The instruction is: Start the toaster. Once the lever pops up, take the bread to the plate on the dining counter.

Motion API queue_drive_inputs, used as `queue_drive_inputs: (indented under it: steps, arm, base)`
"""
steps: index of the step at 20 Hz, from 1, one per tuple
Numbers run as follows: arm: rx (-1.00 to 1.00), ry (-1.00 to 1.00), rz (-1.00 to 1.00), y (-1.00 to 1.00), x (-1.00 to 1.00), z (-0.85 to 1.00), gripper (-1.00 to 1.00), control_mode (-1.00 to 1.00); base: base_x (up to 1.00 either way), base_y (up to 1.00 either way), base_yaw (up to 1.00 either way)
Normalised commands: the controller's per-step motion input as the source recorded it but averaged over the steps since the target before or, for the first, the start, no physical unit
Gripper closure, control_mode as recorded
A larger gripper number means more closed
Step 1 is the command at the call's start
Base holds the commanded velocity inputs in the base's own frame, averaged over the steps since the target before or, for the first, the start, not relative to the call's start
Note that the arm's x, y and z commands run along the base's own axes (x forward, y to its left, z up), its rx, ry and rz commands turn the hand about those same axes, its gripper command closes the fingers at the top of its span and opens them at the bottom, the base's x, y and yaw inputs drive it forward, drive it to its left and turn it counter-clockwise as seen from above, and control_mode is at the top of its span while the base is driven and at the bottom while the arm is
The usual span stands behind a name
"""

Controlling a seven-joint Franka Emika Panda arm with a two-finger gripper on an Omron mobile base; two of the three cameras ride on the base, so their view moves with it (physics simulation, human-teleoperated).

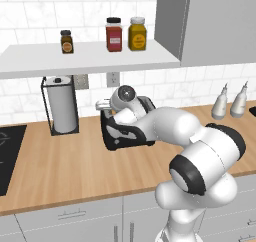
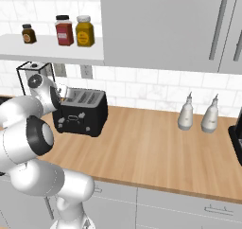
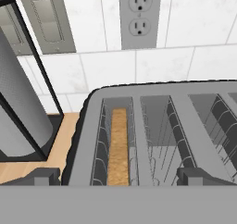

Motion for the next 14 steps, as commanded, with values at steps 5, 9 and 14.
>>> queue_drive_inputs:
  steps: [5, 9, 14]
  arm:
    - [0.0, 0.0, 0.0, 0.0, 0.0, 0.0, -1.0, -1.0]
    - [0.0, 0.0, 0.0, 0.0, 0.0, 0.0, -1.0, -1.0]
    - [0.0, 0.0, 0.0, 0.0, 0.0, 0.0, -1.0, -1.0]
  base:
    - [0.0, 0.0, 0.0]
    - [0.0, 0.0, 0.0]
    - [0.0, 0.0, 0.0]
